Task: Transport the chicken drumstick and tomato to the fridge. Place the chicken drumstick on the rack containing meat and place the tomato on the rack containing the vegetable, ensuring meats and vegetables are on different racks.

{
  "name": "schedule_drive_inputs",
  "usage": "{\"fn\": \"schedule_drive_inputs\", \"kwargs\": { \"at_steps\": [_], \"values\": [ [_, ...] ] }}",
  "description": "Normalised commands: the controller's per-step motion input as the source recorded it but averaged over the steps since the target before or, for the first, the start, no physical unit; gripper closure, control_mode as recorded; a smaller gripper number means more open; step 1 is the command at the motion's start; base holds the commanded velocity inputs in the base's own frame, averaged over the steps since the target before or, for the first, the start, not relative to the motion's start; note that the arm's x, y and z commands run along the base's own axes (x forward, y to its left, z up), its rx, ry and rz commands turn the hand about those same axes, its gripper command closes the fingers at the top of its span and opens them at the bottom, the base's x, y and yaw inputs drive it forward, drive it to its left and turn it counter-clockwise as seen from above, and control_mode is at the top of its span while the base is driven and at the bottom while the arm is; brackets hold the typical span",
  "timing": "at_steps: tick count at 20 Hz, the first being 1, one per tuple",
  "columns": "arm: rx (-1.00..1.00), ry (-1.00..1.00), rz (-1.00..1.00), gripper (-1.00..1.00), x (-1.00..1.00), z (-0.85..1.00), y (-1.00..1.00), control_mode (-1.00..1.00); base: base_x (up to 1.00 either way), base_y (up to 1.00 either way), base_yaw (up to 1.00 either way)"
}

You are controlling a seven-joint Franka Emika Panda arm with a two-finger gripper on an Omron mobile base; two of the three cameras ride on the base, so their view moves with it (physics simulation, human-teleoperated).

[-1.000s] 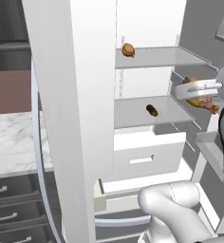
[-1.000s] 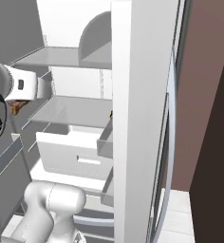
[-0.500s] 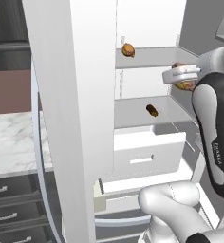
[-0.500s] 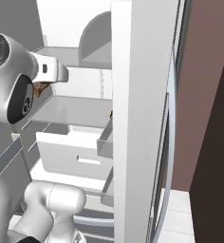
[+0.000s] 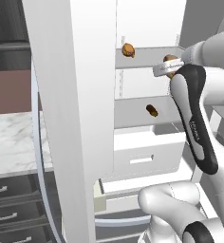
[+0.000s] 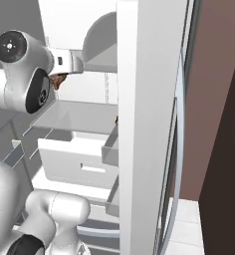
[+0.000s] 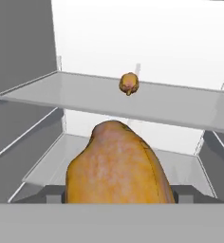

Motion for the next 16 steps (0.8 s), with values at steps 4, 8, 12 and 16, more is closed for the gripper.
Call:
{"fn": "schedule_drive_inputs", "kwargs": {
  "at_steps": [4,8,12,16],
  "values": [
    [-0.01,0.0,-0.03,1.0,0.58,0.0,-0.38,-1.0,0.0,0.0,0.0],
    [0.0,0.0,0.0,1.0,0.62,0.0,-0.45,-1.0,0.0,0.0,0.0],
    [0.0,0.0,-0.01,1.0,0.58,0.0,-0.33,-1.0,0.0,0.0,0.0],
    [-0.02,0.0,-0.01,1.0,0.5,0.0,-0.16,-1.0,0.0,0.0,0.0]
  ]
}}
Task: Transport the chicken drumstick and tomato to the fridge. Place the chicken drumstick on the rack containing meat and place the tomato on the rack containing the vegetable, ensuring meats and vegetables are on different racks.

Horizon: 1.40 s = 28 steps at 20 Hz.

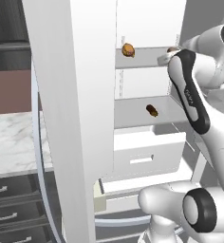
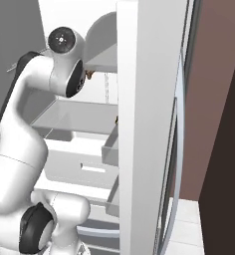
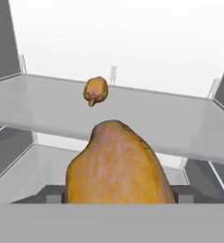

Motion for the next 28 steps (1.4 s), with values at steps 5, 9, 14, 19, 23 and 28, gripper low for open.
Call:
{"fn": "schedule_drive_inputs", "kwargs": {
  "at_steps": [5,9,14,19,23,28],
  "values": [
    [-0.01,0.01,-0.02,1.0,0.64,0.0,-0.13,-1.0,0.0,0.0,0.0],
    [0.0,0.03,-0.01,1.0,0.62,0.0,-0.21,-1.0,0.0,0.0,0.0],
    [0.0,0.11,0.0,1.0,0.56,-0.01,-0.25,-1.0,0.0,0.0,0.0],
    [0.0,0.09,0.0,1.0,0.69,-0.09,-0.13,-1.0,0.0,0.0,0.0],
    [0.0,0.01,0.0,1.0,0.6,-0.2,-0.11,-1.0,0.0,0.0,0.0],
    [0.0,0.0,0.0,1.0,0.52,-0.24,-0.15,-1.0,0.0,0.0,0.0]
  ]
}}
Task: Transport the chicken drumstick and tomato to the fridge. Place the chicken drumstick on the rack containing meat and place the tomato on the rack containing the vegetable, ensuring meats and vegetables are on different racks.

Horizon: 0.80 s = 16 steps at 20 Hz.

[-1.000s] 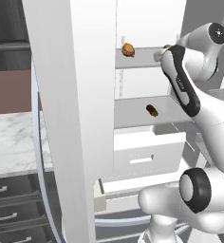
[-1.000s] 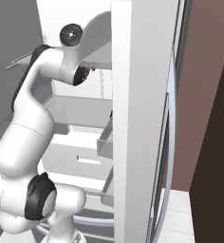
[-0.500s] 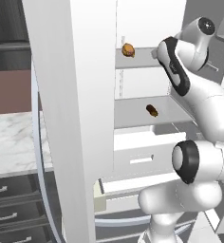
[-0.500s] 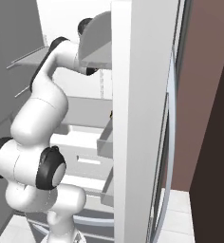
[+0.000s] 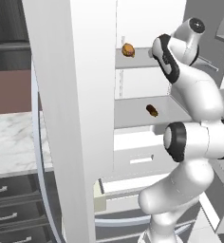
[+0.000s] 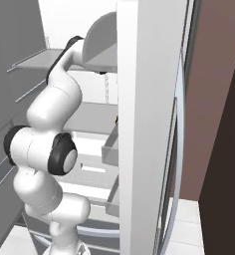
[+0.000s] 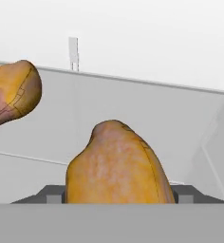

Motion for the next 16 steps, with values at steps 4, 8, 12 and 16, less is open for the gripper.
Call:
{"fn": "schedule_drive_inputs", "kwargs": {
  "at_steps": [4,8,12,16],
  "values": [
    [0.0,0.06,0.0,1.0,0.37,-0.28,-0.09,-1.0,0.0,0.0,0.0],
    [0.0,0.16,0.0,1.0,0.48,-0.17,0.0,-1.0,0.0,0.0,0.0],
    [0.0,0.1,0.0,1.0,0.49,-0.2,0.0,-1.0,0.0,0.0,0.0],
    [-0.01,0.01,0.0,-1.0,0.52,-0.33,0.0,-1.0,0.0,0.0,0.0]
  ]
}}
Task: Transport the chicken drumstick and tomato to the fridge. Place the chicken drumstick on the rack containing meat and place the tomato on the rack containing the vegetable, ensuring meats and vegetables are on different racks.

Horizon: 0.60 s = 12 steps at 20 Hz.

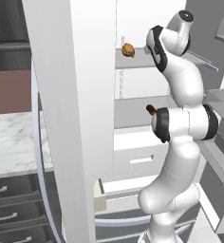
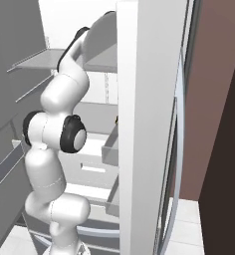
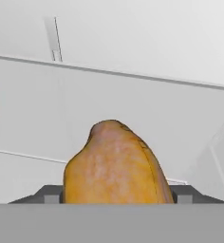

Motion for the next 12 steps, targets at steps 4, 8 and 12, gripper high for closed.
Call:
{"fn": "schedule_drive_inputs", "kwargs": {
  "at_steps": [4,8,12],
  "values": [
    [0.0,0.0,0.01,-1.0,0.42,-0.37,0.0,-1.0,0.0,0.0,0.0],
    [-0.05,-0.04,0.0,-1.0,-0.01,-0.38,0.15,-1.0,0.0,0.0,0.0],
    [-0.1,-0.01,0.03,-1.0,-0.58,-0.69,0.38,-1.0,0.0,0.0,0.0]
  ]
}}
